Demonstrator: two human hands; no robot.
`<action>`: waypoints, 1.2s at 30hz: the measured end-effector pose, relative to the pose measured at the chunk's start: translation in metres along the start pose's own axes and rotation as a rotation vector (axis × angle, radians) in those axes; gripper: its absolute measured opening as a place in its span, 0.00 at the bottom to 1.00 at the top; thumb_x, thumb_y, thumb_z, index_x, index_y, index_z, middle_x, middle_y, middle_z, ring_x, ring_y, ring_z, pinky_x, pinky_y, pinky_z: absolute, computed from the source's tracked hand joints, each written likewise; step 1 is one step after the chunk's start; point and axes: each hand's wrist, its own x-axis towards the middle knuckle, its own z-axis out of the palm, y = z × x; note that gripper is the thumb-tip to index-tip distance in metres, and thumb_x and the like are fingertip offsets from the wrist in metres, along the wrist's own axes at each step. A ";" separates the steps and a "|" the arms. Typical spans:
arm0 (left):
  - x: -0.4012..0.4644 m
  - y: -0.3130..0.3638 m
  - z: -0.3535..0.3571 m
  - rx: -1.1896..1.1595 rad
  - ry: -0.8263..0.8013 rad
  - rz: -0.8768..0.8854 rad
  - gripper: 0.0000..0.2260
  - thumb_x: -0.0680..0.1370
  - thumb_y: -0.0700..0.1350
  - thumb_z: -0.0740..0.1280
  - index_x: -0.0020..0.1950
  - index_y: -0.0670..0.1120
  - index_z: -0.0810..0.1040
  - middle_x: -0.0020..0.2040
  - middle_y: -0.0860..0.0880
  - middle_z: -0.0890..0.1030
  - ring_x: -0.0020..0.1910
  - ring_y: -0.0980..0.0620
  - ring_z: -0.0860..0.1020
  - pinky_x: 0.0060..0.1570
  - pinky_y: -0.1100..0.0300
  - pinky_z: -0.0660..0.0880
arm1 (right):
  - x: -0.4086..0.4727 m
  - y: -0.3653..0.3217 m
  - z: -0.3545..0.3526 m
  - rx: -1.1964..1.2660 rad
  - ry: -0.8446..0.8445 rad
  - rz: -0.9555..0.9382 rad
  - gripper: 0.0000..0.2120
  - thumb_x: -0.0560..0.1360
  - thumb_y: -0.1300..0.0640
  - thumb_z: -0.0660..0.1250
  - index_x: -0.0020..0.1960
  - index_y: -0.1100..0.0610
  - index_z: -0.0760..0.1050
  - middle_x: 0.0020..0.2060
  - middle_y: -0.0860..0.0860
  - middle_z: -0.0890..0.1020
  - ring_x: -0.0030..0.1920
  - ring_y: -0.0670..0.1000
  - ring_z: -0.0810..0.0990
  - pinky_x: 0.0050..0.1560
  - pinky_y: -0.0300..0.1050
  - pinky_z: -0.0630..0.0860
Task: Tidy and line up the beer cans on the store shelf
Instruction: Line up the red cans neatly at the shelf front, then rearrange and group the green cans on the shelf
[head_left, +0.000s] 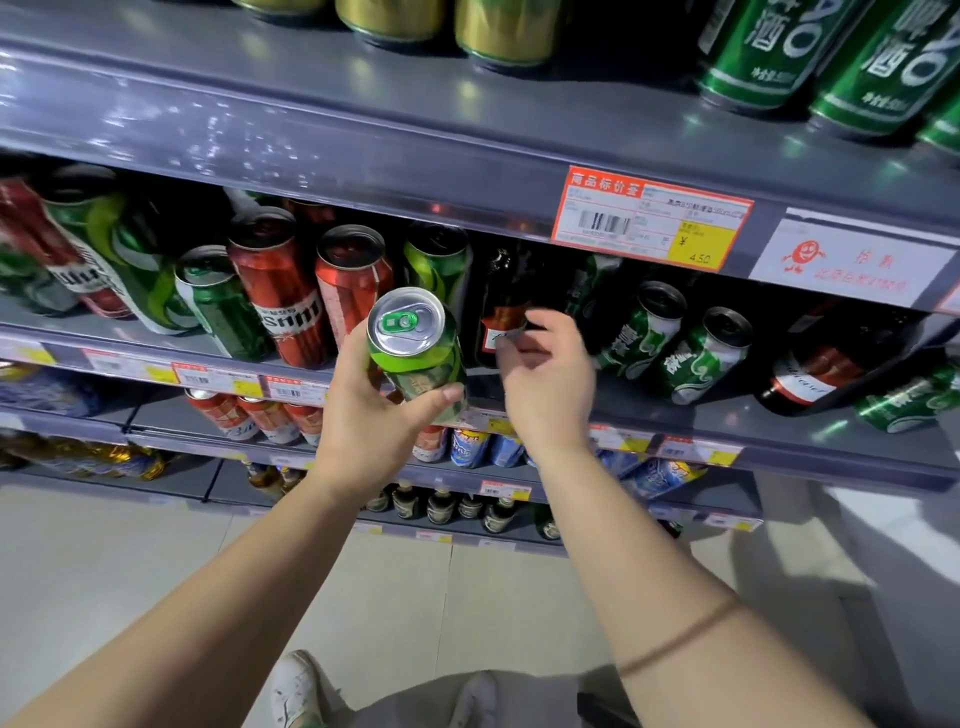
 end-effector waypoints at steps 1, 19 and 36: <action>0.000 -0.001 -0.006 0.000 0.015 -0.014 0.32 0.67 0.43 0.79 0.68 0.48 0.70 0.62 0.49 0.77 0.60 0.53 0.77 0.58 0.62 0.74 | -0.004 -0.010 0.007 -0.038 -0.040 -0.084 0.21 0.73 0.55 0.71 0.65 0.47 0.72 0.44 0.44 0.80 0.43 0.47 0.80 0.46 0.44 0.76; -0.004 -0.021 -0.088 -0.056 0.117 -0.139 0.27 0.64 0.48 0.81 0.60 0.53 0.75 0.54 0.54 0.82 0.56 0.55 0.79 0.59 0.51 0.76 | -0.033 -0.043 0.044 -0.308 0.035 -0.237 0.31 0.66 0.50 0.78 0.63 0.48 0.67 0.67 0.50 0.67 0.58 0.54 0.76 0.50 0.45 0.73; 0.032 -0.054 -0.275 0.015 0.396 -0.183 0.23 0.67 0.50 0.79 0.58 0.49 0.76 0.51 0.52 0.82 0.51 0.55 0.81 0.49 0.57 0.78 | -0.155 -0.124 0.105 -0.267 -0.244 -0.185 0.28 0.65 0.42 0.76 0.57 0.32 0.64 0.51 0.32 0.71 0.42 0.34 0.71 0.42 0.42 0.67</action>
